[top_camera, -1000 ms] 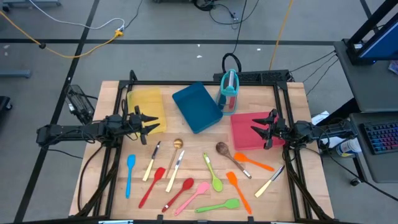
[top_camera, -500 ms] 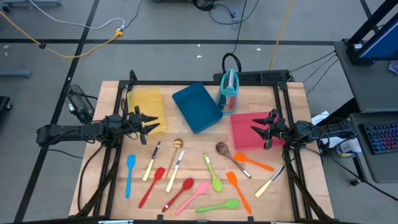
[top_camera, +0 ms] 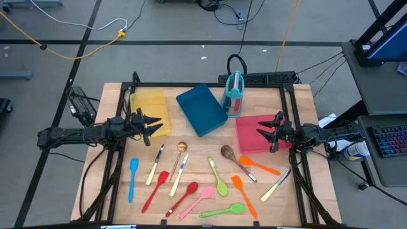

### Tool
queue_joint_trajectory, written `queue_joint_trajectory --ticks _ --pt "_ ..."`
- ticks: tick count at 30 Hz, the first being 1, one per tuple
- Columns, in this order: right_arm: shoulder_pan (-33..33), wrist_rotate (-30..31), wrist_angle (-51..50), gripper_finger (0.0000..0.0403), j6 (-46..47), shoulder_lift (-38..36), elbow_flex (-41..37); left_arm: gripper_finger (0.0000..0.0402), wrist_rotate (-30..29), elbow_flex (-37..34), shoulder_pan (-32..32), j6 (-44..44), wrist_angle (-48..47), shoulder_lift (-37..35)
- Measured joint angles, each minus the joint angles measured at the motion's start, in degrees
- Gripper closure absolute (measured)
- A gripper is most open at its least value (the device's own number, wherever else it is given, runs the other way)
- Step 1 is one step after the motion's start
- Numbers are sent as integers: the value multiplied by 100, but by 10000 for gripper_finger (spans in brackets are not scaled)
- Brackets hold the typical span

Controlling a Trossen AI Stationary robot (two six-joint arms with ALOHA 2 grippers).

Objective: Pick & Place Kitchen Items
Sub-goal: Put the gold serving spoon into the yellow bin

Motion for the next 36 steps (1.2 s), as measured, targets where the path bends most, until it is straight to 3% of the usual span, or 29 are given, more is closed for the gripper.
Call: queue_joint_trajectory --ticks 13,22,30,36 --pt "0 1 -2 252 -1 1 1 256 -63 0 0 -1096 192 2" --pt "-1 1 -2 252 0 1 0 256 -147 57 0 -335 1030 2" --pt "-1 1 -28 252 -6 1 1 256 -144 488 0 -85 784 9" --pt "-1 1 -42 252 -4 1 0 256 -149 909 0 108 577 426"
